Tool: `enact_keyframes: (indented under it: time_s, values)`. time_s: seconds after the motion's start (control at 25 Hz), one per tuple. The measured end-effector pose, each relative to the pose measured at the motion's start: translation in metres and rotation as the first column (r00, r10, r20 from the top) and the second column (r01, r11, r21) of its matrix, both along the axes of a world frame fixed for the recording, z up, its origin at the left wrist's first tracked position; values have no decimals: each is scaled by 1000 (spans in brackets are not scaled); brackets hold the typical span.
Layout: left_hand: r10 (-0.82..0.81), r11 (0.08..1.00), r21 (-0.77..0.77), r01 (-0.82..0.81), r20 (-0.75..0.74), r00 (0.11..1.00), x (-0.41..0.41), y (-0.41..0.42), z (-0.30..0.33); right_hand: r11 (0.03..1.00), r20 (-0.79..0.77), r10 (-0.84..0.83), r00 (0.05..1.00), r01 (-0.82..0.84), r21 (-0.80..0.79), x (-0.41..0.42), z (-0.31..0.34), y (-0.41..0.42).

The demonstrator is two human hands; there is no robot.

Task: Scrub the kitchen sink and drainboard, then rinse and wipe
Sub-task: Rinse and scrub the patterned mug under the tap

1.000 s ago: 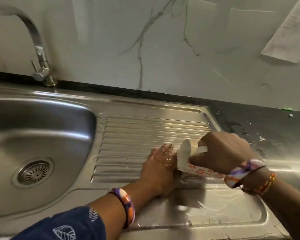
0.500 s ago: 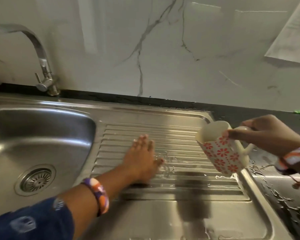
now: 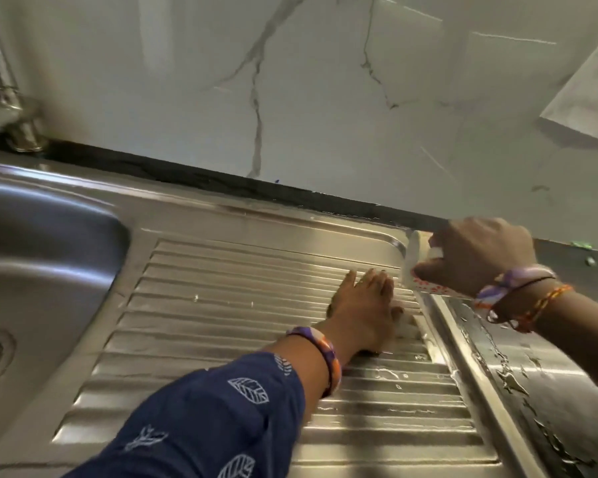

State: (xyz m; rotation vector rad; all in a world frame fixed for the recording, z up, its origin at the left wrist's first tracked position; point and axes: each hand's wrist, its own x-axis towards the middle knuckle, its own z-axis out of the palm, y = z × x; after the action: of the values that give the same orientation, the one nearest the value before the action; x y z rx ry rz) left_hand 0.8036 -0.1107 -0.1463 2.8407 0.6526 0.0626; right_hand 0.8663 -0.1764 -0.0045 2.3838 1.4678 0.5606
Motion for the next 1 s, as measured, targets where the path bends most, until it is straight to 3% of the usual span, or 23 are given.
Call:
enact_keyframes:
  time_s: [0.28,0.48,0.68,0.76,0.84,0.92,1.0]
  values:
    - [404,915,-26,-404,116,907,-83,115,-8,946,159,323,933,-324,-20,-85,-15,100]
    - [440,898,-20,-440,45,897,-192,174,-13,903,128,427,895,-429,-10,-151,-10,153]
    - [584,810,76,-581,-28,811,-325,226,-1,861,140,500,855,-508,23,-232,17,191]
    - [619,784,0,-621,76,781,-382,245,15,891,16,447,894,-447,81,-261,21,209]
    - [663,747,-97,-658,190,724,-427,262,37,930,-265,349,899,-299,213,-288,19,224]
    - [740,672,-198,-714,215,637,-457,281,61,938,-640,307,704,-108,331,-315,5,236]
    - [791,608,-338,-718,184,584,-458,296,81,942,-890,251,382,115,315,-341,-18,235]
